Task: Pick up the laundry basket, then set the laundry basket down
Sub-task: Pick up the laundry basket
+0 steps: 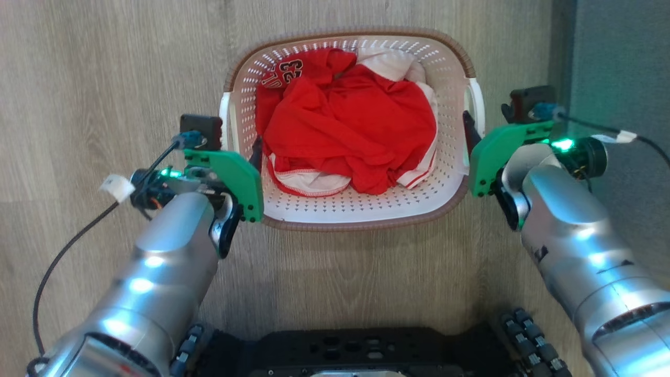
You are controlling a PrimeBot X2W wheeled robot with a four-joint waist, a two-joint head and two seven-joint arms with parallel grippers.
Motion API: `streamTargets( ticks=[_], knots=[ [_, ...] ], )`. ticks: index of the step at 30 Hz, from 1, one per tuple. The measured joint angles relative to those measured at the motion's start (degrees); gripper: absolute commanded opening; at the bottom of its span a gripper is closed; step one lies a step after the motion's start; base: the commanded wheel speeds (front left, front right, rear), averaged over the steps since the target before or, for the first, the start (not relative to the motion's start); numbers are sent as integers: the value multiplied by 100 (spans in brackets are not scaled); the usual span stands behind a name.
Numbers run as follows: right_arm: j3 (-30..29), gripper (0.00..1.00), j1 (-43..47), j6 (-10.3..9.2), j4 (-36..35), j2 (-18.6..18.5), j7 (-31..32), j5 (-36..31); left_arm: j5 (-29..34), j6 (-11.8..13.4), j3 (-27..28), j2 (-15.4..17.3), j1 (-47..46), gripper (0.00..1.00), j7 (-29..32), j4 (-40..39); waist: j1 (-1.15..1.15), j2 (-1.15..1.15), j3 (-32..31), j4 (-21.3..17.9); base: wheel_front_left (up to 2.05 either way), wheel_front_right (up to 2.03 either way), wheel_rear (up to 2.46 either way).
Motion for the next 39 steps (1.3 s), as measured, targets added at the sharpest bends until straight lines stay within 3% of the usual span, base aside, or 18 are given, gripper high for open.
streamTargets(
  ticks=[22,36,37,38,39],
  knots=[
    [641,100,-526,1,261,-25,590,691,-740,53,-1257,0,-594,100,476,94,0,0,471,183,0,0,0],
    [1001,100,-695,1,397,-27,762,813,-1266,115,-1670,0,-805,100,583,65,0,0,540,246,0,0,0],
    [1003,100,-695,1,405,-29,762,821,-1305,115,-1705,0,-805,91,583,65,0,0,540,249,0,0,0],
    [1004,90,-696,1,421,-29,764,838,-1344,116,-1758,0,-805,47,583,62,0,0,539,253,0,0,0],
    [1013,37,-696,1,427,-29,783,865,-1379,127,-1796,1,-805,20,583,59,0,0,539,257,0,0,0]
  ],
)
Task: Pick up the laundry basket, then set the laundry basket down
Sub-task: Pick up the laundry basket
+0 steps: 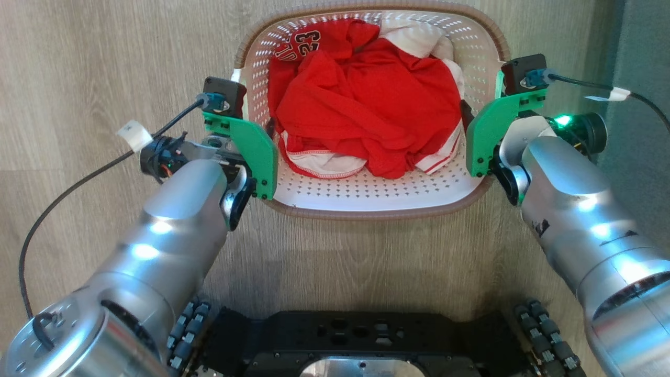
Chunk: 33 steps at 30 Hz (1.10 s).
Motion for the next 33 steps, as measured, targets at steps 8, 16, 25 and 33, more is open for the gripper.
streamTargets(
  ticks=[8,16,25,33],
  knots=[
    [104,0,-39,-1,67,-29,27,97,-276,80,-177,18,-6,0,-23,8,0,0,10,7,0,0,0],
    [194,0,-40,-1,140,-29,56,97,-478,52,-411,15,9,0,-9,20,0,0,-106,-11,0,0,0],
    [457,0,165,-1,159,-33,1237,328,-770,-231,-793,35,142,0,803,3,0,0,-456,-9,0,0,0],
    [672,0,354,-1,-48,-54,1868,701,-991,-404,-972,108,172,0,1493,-27,0,0,-917,-18,0,0,0]
  ],
)
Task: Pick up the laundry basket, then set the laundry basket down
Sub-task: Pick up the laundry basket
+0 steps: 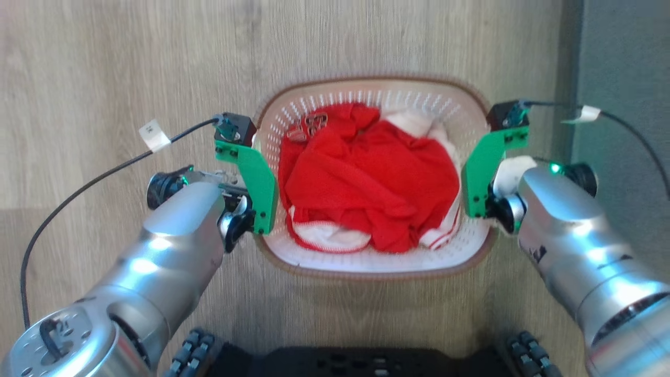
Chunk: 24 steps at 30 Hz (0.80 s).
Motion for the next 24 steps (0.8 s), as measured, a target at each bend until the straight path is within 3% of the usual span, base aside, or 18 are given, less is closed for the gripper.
streamTargets(
  ticks=[12,24],
  knots=[
    [465,0,605,-1,-450,-156,559,698,-234,-126,-157,46,403,0,516,-15,0,0,-1089,-63,0,0,0],
    [957,0,1288,-1,-676,-220,679,1292,-534,-127,-280,81,1071,0,811,-76,0,0,-2374,7,0,0,0]
  ],
)
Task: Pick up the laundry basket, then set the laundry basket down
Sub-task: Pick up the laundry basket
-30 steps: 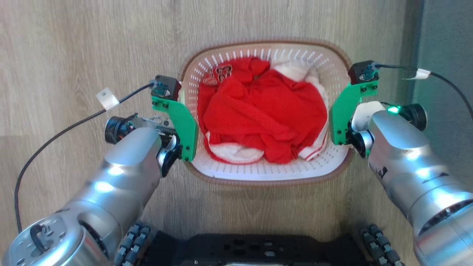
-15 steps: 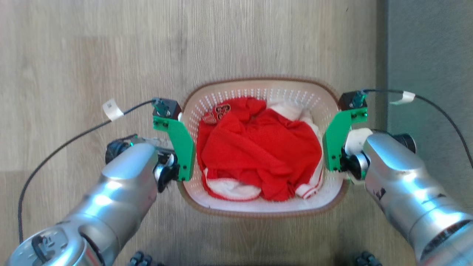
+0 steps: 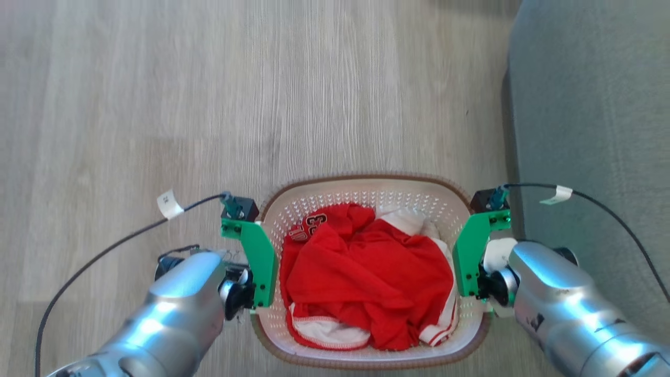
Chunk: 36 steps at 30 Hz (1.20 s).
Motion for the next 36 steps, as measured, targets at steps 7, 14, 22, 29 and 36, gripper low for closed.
streamTargets(
  ticks=[7,14,22,29,36],
  knots=[
    [200,0,283,0,-32,-30,-134,293,0,0,-29,4,199,0,120,-32,0,0,-615,33,0,0,0],
    [413,0,531,0,10,-22,-146,534,-2,-1,-43,4,473,0,208,-43,0,0,-1140,142,0,0,0],
    [648,0,772,0,91,11,-231,742,-79,-1,-54,19,774,0,279,-82,0,0,-1633,313,0,0,0],
    [808,0,776,0,121,21,-309,788,-134,-1,-51,20,815,0,268,-64,0,0,-1810,337,0,0,0],
    [950,0,776,0,181,49,-347,886,-252,-18,-47,21,903,0,260,-33,0,0,-1888,312,0,0,0]
  ],
)
